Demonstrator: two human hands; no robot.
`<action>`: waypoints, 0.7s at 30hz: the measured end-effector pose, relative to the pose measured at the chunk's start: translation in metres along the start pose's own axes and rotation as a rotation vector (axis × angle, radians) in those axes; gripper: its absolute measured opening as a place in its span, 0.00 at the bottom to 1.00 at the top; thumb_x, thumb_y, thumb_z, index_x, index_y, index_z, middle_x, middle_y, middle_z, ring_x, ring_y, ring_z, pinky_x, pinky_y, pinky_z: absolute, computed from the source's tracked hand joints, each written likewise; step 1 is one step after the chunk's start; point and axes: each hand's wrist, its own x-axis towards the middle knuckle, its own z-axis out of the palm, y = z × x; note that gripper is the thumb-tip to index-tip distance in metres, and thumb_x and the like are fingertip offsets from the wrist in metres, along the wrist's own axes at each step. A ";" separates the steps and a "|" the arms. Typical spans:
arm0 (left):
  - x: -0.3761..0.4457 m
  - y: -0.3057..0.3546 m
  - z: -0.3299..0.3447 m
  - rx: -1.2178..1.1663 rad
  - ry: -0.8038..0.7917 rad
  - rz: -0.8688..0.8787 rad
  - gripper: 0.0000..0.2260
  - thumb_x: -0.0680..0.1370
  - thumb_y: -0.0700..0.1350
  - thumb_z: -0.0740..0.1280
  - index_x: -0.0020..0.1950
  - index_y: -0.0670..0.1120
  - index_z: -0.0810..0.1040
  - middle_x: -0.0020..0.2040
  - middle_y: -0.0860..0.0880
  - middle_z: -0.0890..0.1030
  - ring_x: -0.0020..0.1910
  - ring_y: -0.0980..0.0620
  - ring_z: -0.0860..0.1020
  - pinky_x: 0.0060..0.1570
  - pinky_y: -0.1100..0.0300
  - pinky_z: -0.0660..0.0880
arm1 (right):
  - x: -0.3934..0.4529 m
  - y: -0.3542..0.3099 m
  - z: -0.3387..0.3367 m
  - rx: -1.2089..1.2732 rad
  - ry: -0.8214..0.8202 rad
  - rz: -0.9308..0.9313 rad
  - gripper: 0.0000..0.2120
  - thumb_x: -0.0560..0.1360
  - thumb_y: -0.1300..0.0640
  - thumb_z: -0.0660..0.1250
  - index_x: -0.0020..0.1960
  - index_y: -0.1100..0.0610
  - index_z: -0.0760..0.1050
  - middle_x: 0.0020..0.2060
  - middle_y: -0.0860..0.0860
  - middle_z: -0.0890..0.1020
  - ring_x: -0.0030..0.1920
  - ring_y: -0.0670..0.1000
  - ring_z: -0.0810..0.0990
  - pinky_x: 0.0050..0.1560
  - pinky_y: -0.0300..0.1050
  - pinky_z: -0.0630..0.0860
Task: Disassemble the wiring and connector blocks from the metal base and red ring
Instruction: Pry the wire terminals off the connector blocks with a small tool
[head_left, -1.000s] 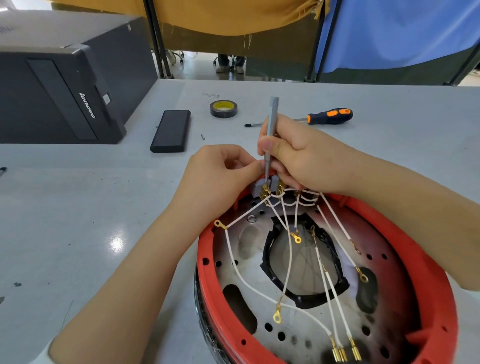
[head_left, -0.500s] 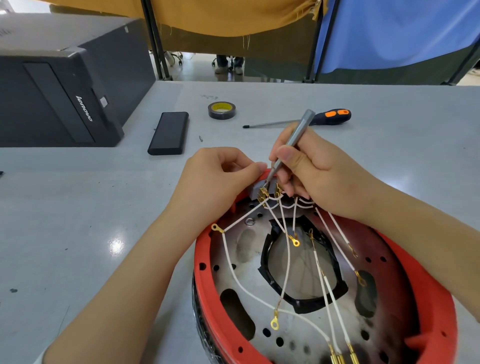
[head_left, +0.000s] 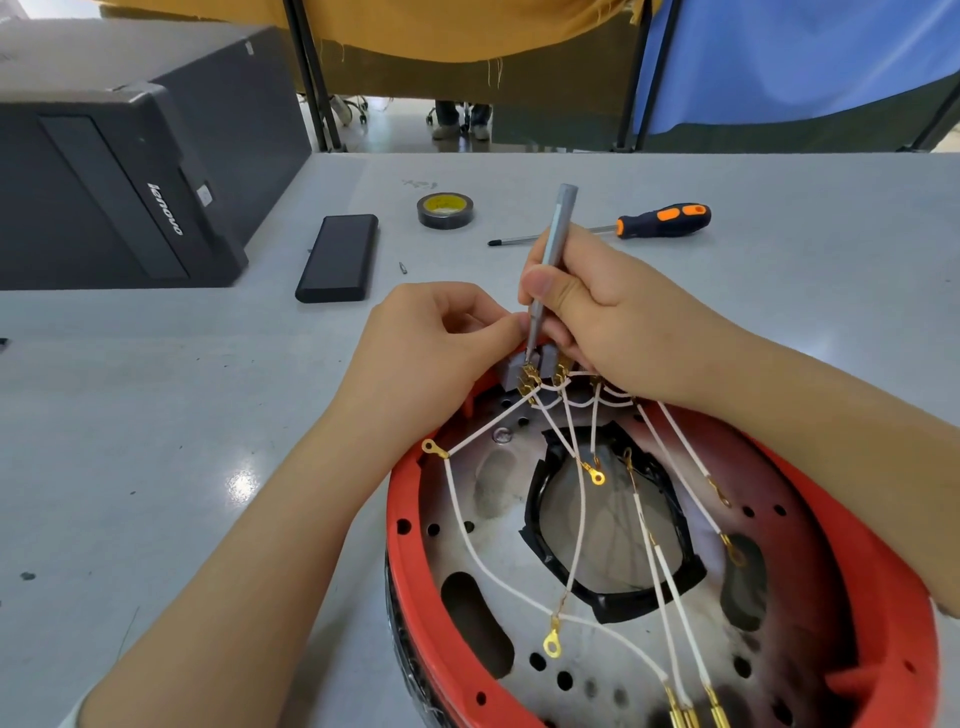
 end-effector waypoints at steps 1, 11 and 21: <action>0.000 0.000 0.000 0.003 0.000 -0.001 0.09 0.73 0.52 0.70 0.35 0.50 0.82 0.29 0.52 0.80 0.23 0.60 0.71 0.23 0.73 0.65 | 0.002 0.000 0.000 0.014 -0.004 0.008 0.08 0.83 0.56 0.54 0.45 0.52 0.66 0.26 0.39 0.75 0.26 0.32 0.73 0.28 0.25 0.67; 0.000 0.000 -0.001 -0.043 -0.007 -0.014 0.09 0.73 0.51 0.70 0.34 0.49 0.81 0.25 0.53 0.78 0.21 0.60 0.70 0.22 0.73 0.64 | -0.013 0.008 0.000 0.025 0.020 -0.118 0.09 0.82 0.57 0.54 0.45 0.50 0.68 0.31 0.47 0.72 0.30 0.49 0.70 0.34 0.41 0.72; 0.000 -0.001 0.000 -0.029 -0.002 0.001 0.10 0.73 0.52 0.70 0.34 0.49 0.81 0.28 0.52 0.80 0.22 0.60 0.71 0.23 0.73 0.65 | -0.011 0.009 -0.001 -0.044 0.034 -0.159 0.09 0.83 0.58 0.54 0.45 0.48 0.66 0.31 0.46 0.71 0.29 0.43 0.69 0.32 0.37 0.69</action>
